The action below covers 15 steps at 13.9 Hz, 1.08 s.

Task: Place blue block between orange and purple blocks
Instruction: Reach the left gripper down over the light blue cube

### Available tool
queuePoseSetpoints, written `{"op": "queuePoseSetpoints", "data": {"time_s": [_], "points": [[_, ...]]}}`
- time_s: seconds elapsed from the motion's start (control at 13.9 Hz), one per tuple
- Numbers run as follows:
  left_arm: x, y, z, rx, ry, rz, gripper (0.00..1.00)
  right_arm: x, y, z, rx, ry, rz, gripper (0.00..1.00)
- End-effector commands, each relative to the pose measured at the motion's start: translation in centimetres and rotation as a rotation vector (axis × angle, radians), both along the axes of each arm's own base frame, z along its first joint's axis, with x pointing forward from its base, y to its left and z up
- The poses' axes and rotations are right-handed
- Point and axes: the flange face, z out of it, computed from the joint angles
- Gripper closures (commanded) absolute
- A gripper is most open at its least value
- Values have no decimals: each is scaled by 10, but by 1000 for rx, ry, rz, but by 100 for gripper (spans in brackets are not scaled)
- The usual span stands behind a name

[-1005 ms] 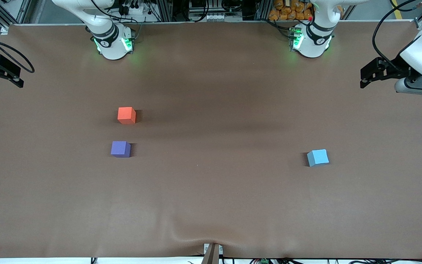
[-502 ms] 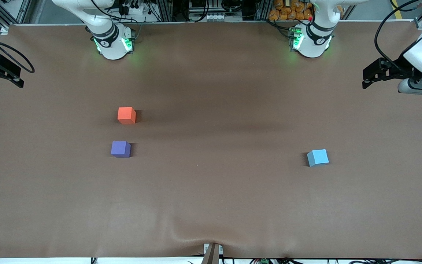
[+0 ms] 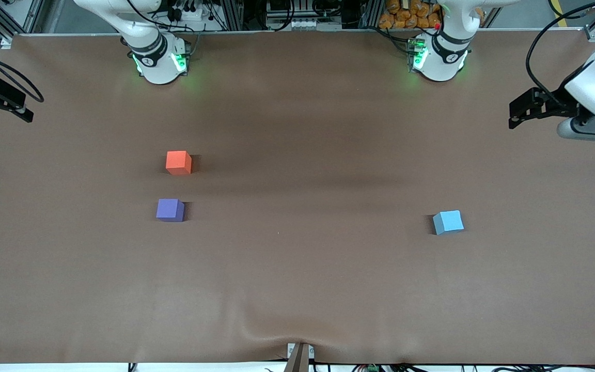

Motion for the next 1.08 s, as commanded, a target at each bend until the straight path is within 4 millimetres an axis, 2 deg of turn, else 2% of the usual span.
{"op": "queuePoseSetpoints", "data": {"time_s": [0.0,0.14,0.22,0.29,0.36,0.5,0.65,0.79,0.93,1.0], "points": [[8,1,-9,-9,15,-4,0,-4,1,1,15,6,-3,0],[23,6,-22,-24,2,16,0,-4,1,0,15,7,-3,0],[33,12,-34,-26,-7,62,0,-4,1,0,15,7,-2,0],[48,16,-55,-29,-6,126,0,-4,1,0,15,7,-3,0],[60,14,-78,-29,9,169,0,-4,1,0,15,9,-3,0],[80,11,-136,-13,73,227,0,-4,1,0,13,9,-2,0],[92,9,-183,-14,77,247,0,-4,1,0,15,10,-3,0],[95,5,-235,-7,89,297,0,-4,1,0,15,10,-3,0],[88,-6,-280,-7,56,287,0,-4,1,0,15,10,-3,0],[85,-2,-299,-11,35,291,0,-4,1,0,13,10,-2,0]]}}
